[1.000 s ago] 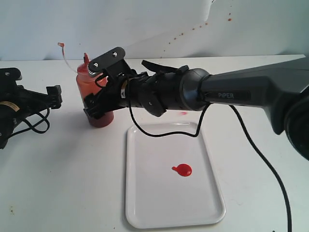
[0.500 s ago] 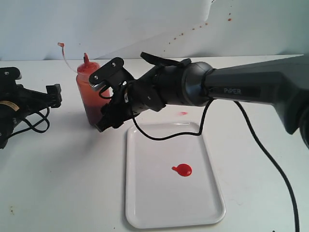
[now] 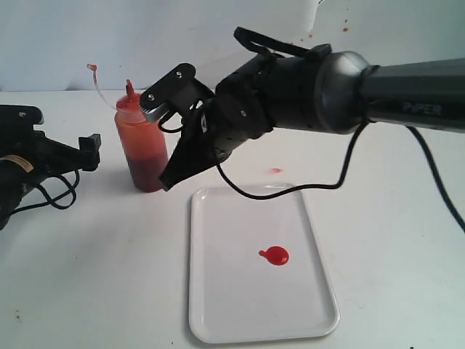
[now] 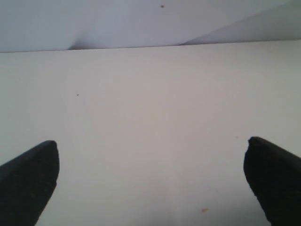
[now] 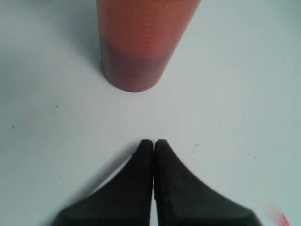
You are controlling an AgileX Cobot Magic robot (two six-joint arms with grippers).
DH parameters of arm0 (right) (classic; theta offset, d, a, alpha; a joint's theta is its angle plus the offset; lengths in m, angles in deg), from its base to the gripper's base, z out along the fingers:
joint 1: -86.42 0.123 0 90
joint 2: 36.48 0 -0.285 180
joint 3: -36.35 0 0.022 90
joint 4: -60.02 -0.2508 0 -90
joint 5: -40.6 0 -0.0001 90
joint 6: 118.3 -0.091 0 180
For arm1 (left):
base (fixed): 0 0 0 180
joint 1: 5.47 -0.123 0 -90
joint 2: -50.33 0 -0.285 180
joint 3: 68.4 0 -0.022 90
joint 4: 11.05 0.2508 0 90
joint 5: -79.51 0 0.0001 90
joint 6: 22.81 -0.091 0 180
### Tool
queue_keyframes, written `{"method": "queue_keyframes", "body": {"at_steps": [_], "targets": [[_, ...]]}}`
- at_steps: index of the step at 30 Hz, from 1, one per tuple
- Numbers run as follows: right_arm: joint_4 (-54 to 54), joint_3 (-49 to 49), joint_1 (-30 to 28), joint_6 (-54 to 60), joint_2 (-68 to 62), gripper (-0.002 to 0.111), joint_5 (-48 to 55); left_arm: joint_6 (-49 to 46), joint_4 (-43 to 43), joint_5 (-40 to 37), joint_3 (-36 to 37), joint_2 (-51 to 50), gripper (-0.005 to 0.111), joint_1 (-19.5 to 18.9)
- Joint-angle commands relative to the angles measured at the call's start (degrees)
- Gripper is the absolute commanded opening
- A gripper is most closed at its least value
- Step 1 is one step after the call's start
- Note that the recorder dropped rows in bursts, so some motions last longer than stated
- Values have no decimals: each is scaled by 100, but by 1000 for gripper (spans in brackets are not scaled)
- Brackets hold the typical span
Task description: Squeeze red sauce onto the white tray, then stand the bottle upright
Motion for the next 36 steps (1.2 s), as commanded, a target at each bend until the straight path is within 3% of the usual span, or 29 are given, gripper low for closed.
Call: {"method": "queue_keyframes", "body": {"at_steps": [1, 7, 13, 23, 28, 31, 34, 36], "targets": [[153, 955, 1, 48, 572, 0, -1122, -50, 479, 62, 35, 146, 103, -9], [581, 2615, -230, 49, 1393, 0, -3411, -37, 479, -656, 35, 681, 103, -9], [88, 3497, -857, 49, 2002, 0, -3935, -37, 479, -1271, 97, 1252, 103, -9], [-343, 5215, -1620, 25, 3231, 0, -5623, 29, 917, -209, 964, 1844, 103, -9], [-1182, 5842, -1683, 62, 3940, 0, -6663, 321, 927, 610, 1591, 2355, 103, -9], [-1825, 5977, -1683, 62, 4270, 0, -6767, 766, 1146, 936, 1865, 2741, 103, -9], [-2674, 5977, -1683, 49, 4438, 0, -6593, 1740, 1991, 1039, 2114, 3261, 103, -9], [-2815, 5977, -1683, 49, 4438, 0, -6593, 2595, 3330, 964, 2291, 3655, 103, -9]]}}
